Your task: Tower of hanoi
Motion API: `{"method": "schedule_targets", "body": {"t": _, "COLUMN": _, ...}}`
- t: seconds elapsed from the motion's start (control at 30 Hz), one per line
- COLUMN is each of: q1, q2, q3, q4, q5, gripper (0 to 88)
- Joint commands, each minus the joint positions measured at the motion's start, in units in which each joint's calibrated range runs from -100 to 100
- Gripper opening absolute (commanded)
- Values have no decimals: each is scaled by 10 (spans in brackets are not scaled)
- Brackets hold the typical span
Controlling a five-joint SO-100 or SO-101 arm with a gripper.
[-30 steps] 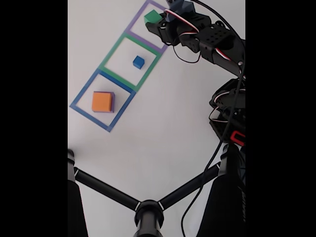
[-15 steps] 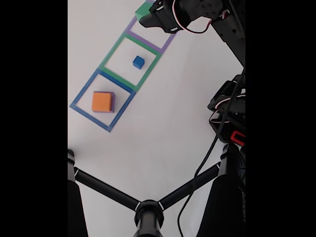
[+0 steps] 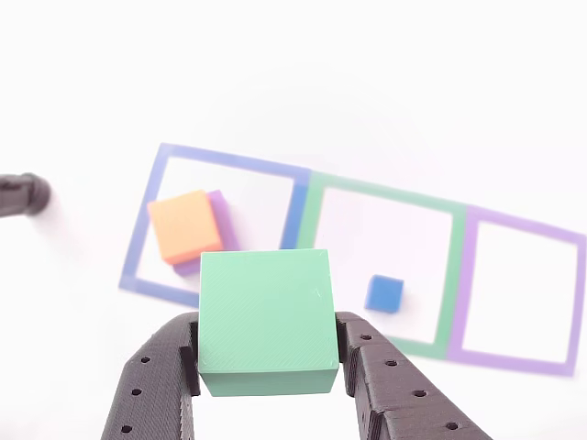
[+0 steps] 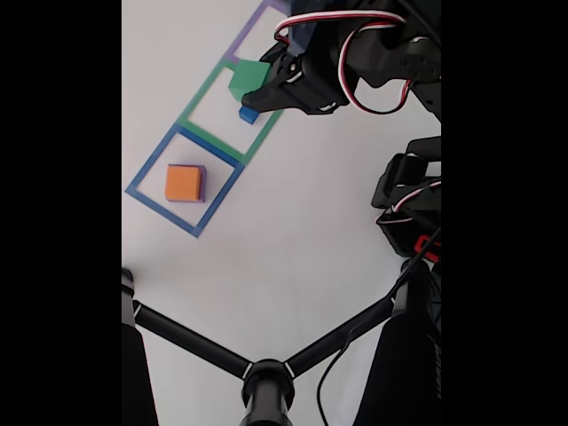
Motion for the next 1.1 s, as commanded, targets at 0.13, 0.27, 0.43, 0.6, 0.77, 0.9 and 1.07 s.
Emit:
{"method": "schedule_targets", "body": {"t": 0.13, "q1": -67, "q2": -15, "q3": -36, "q4": 10, "q5": 6, "gripper": 65}}
{"method": "schedule_targets", "body": {"t": 0.27, "q1": -93, "q2": -11, "q3": -34, "q4": 9, "q5": 6, "gripper": 67}}
{"method": "schedule_targets", "body": {"t": 0.43, "q1": -120, "q2": -12, "q3": 51, "q4": -64, "q5": 6, "gripper": 68}}
{"method": "schedule_targets", "body": {"t": 0.6, "q1": -133, "q2": -23, "q3": 242, "q4": -260, "q5": 6, "gripper": 68}}
{"method": "schedule_targets", "body": {"t": 0.77, "q1": -136, "q2": -14, "q3": 437, "q4": -521, "q5": 6, "gripper": 67}}
{"method": "schedule_targets", "body": {"t": 0.9, "q1": -138, "q2": 19, "q3": 547, "q4": -692, "q5": 6, "gripper": 67}}
{"method": "schedule_targets", "body": {"t": 1.07, "q1": -139, "q2": 82, "q3": 614, "q4": -841, "q5": 6, "gripper": 67}}
